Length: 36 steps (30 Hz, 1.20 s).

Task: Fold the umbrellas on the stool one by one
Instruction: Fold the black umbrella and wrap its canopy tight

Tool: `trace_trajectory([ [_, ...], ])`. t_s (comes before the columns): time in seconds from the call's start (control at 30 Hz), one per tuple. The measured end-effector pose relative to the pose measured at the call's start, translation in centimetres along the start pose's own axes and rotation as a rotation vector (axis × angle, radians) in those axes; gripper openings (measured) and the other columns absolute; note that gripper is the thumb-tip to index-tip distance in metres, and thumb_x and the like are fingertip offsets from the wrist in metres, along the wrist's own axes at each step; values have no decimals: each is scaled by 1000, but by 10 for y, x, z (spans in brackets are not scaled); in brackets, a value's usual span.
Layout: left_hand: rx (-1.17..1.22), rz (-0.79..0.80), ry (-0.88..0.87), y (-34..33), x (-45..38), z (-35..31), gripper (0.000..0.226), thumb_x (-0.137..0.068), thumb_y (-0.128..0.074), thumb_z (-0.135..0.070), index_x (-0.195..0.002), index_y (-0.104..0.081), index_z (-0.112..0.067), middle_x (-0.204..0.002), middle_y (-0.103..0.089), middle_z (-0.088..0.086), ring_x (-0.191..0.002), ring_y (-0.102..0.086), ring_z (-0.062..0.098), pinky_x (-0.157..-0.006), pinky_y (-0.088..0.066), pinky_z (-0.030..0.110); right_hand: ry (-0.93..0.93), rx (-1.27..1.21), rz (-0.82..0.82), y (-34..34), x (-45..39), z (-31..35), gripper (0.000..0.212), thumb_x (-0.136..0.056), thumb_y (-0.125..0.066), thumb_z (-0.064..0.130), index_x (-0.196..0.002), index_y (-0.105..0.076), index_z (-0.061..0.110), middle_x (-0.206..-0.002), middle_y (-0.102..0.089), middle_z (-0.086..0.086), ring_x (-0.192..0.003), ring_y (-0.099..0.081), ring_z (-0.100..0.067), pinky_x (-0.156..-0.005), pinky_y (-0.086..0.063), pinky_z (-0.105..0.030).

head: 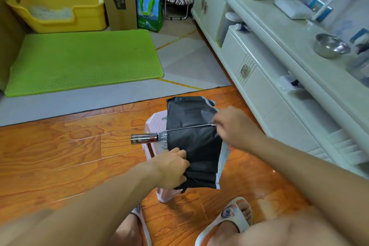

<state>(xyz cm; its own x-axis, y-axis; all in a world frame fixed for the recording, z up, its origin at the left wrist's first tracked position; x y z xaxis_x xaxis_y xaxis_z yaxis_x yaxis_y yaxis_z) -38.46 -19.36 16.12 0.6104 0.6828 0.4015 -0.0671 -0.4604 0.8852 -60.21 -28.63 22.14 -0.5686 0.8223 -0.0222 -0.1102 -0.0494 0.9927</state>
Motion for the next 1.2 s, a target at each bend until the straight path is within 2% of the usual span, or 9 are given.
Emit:
trace_trajectory([
  [0.13,16,115,3,-1,6,3,48,-96,-48,-47,-133,-60,-20,-130,-52,3,-114,-50,24,-97,-49,46,-620,-449,153,3,-79,-29,16,-96,-58,22,-107,-66,15,-104,-60,0,-100,-57,-23,-91,-50,-38],
  [0.27,115,204,7,-2,9,12,52,-90,-49,-47,-133,-61,-20,-140,-52,1,-121,-55,27,-97,-52,47,-845,-652,267,-22,-117,-36,19,-96,-53,28,-89,-62,12,-86,-53,-10,-77,-46,-23,-70,-39,-33],
  [0.43,111,206,-7,0,11,13,46,-93,-54,-40,-133,-61,-17,-144,-49,1,-125,-54,28,-98,-52,44,-1022,-1130,208,-23,-134,-29,24,-101,-61,22,-79,-56,16,-73,-54,-2,-57,-45,-11,-49,-41,-19],
  [0.6,275,245,62,18,13,13,35,-96,-51,-44,-124,-62,-25,-119,-64,-1,-101,-62,25,-89,-55,43,-940,-1395,116,33,-116,-13,13,-96,-65,13,-85,-63,17,-76,-62,2,-67,-53,-9,-70,-45,-21],
  [0.77,656,-269,452,77,19,38,23,-98,-51,-25,-89,-70,-16,-80,-67,0,-72,-60,17,-58,-44,27,-691,-1401,57,71,-31,24,13,-94,-63,8,-82,-65,13,-92,-66,-14,-81,-59,-24,-72,-43,-31],
  [0.87,913,-467,586,90,28,52,17,-98,-55,-20,-97,-71,-15,-91,-73,11,-71,-62,23,-53,-46,26,-748,-1391,24,59,12,40,7,-94,-66,5,-93,-71,9,-90,-76,-7,-80,-70,-21,-75,-52,-33],
  [1.03,1146,-433,512,85,27,47,16,-94,-61,-18,-103,-74,-22,-105,-74,3,-98,-66,22,-75,-48,29,-838,-1365,-77,48,26,40,44,-89,-74,9,-129,-58,21,-115,-72,-6,-101,-73,-23,-85,-60,-38],
  [1.1,1149,-431,519,84,23,44,13,-94,-63,-21,-101,-74,-20,-94,-71,-1,-79,-61,17,-62,-44,27,-804,-1379,-117,53,28,38,45,-92,-72,10,-131,-57,25,-117,-71,-7,-104,-71,-23,-86,-60,-36],
  [1.2,1146,-453,560,78,15,45,11,-96,-64,-24,-96,-69,-14,-70,-58,-3,-56,-47,11,-48,-36,22,-715,-1408,-206,61,28,35,34,-96,-65,6,-126,-61,22,-94,-76,-6,-94,-73,-18,-82,-56,-32],
])
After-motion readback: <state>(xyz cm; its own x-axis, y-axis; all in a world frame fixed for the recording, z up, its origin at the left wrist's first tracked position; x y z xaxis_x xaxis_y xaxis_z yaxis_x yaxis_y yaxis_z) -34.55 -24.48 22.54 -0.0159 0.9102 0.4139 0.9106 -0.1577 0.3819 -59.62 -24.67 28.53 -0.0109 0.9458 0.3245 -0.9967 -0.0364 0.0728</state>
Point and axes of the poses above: each hand's wrist, its own x-axis away from the middle knuckle, its own y-axis out of the back of the hand, z = x × y, the point moved 1 cm from there along -x, towards the middle knuckle
